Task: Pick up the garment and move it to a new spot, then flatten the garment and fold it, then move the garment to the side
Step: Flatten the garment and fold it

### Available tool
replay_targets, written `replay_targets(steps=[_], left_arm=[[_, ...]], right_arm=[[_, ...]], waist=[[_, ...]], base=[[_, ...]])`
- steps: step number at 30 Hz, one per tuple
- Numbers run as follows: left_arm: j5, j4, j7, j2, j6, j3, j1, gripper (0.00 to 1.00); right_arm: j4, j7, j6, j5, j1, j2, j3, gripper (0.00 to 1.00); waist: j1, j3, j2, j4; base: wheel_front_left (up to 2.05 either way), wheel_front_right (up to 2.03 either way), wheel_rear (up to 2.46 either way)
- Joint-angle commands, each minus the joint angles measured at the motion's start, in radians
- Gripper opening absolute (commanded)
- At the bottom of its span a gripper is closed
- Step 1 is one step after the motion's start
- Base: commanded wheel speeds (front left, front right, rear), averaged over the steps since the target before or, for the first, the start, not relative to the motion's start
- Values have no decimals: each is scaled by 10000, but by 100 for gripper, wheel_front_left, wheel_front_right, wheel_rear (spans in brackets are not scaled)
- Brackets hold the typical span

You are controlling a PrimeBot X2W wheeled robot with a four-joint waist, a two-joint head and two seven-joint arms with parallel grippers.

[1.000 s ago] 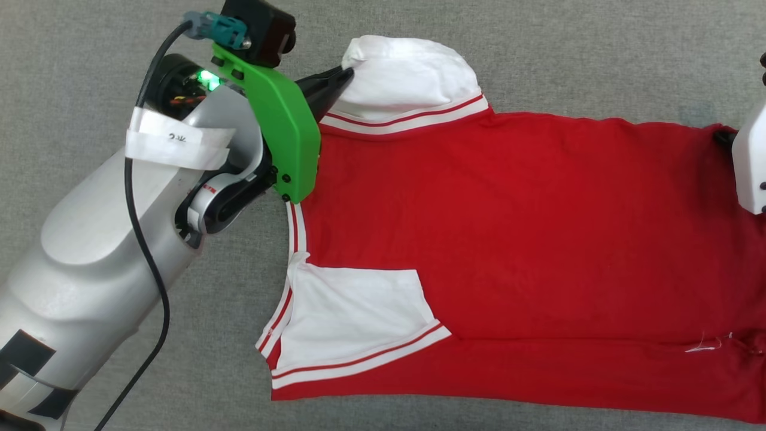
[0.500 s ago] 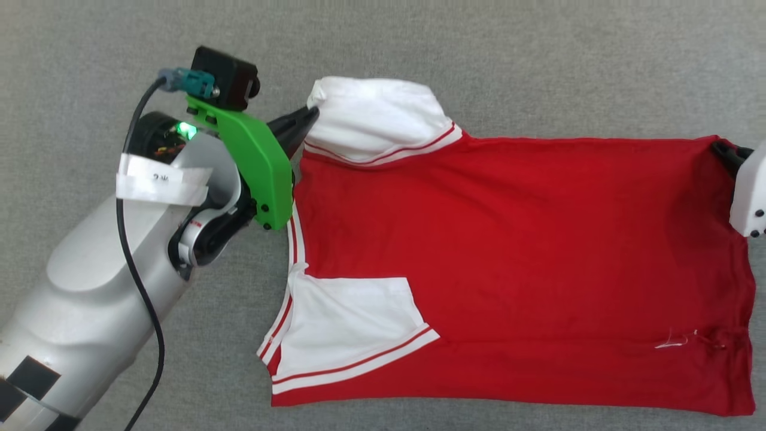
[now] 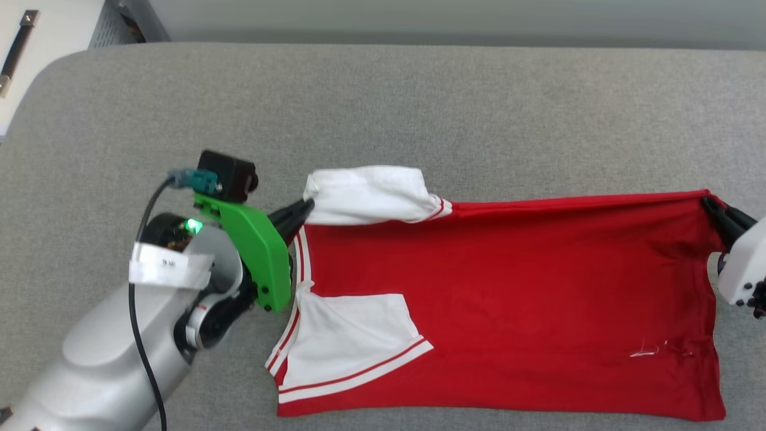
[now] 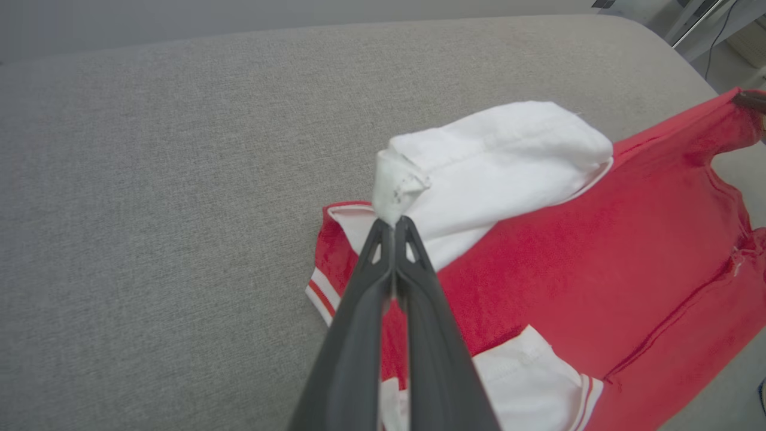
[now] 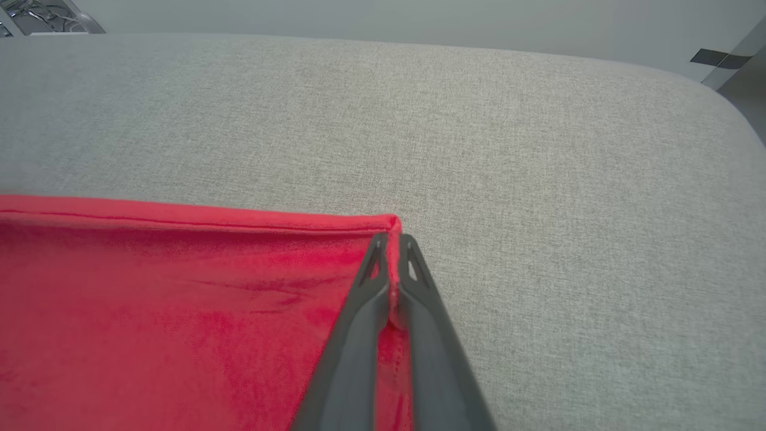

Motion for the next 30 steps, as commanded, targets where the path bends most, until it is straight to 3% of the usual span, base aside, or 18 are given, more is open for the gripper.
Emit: replay_targets(steps=[1, 14, 22, 30], left_arm=[[-44, -136, -93, 91, 131, -30, 378, 0], [-367, -1241, -335, 535, 818, -449, 2455, 0], [-143, -1323, -14, 904, 802, -1016, 3022, 0], [85, -637, -61, 636, 537, -1346, 3020, 0]], right_arm=[[-111, -258, -11, 87, 296, -5, -117, 0], [-1530, -948, -11, 927, 3092, -340, -399, 0], [-2320, -446, -11, 933, 4171, -806, -144, 0], [-2560, -152, -11, 329, 4392, -1216, 153, 0]], waist=[[0, -358, 0, 53], [0, -858, 0, 299], [0, -772, 0, 229], [0, -529, 0, 133]], base=[[0, 0, 0], [0, 0, 0], [0, 0, 0], [0, 0, 0]])
